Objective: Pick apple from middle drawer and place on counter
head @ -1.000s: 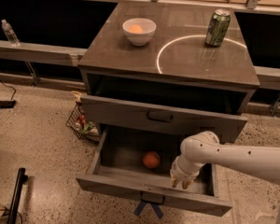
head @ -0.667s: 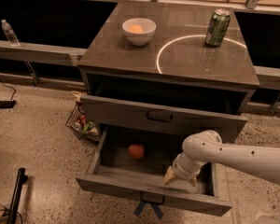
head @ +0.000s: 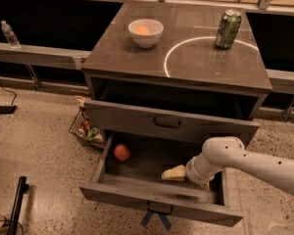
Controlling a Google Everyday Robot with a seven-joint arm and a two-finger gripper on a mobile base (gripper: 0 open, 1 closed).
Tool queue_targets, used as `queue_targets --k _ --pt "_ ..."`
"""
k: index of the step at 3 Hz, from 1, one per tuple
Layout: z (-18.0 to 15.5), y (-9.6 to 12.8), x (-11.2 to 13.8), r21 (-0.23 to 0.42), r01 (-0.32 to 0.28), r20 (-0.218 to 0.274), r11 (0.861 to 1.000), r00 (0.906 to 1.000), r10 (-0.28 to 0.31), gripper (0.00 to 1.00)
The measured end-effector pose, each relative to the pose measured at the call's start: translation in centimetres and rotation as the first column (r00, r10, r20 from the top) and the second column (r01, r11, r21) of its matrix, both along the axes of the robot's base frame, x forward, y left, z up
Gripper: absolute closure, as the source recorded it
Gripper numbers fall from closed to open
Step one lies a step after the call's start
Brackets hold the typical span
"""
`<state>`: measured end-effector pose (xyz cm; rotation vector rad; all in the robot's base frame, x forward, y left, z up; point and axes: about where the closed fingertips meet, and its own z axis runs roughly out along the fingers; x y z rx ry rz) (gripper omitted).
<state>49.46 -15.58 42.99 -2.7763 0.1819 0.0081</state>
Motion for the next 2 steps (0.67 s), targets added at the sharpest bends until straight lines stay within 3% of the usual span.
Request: queue_targets --k 1,2 --pt "0.83 0.83 1.24 0.124 0.059 -0.003 0.991 0.9983 -0.059 0.0" --pt "0.68 1.59 1.8 0.178 0.079 -0.018 0.981 0.9969 -0.077 0.0"
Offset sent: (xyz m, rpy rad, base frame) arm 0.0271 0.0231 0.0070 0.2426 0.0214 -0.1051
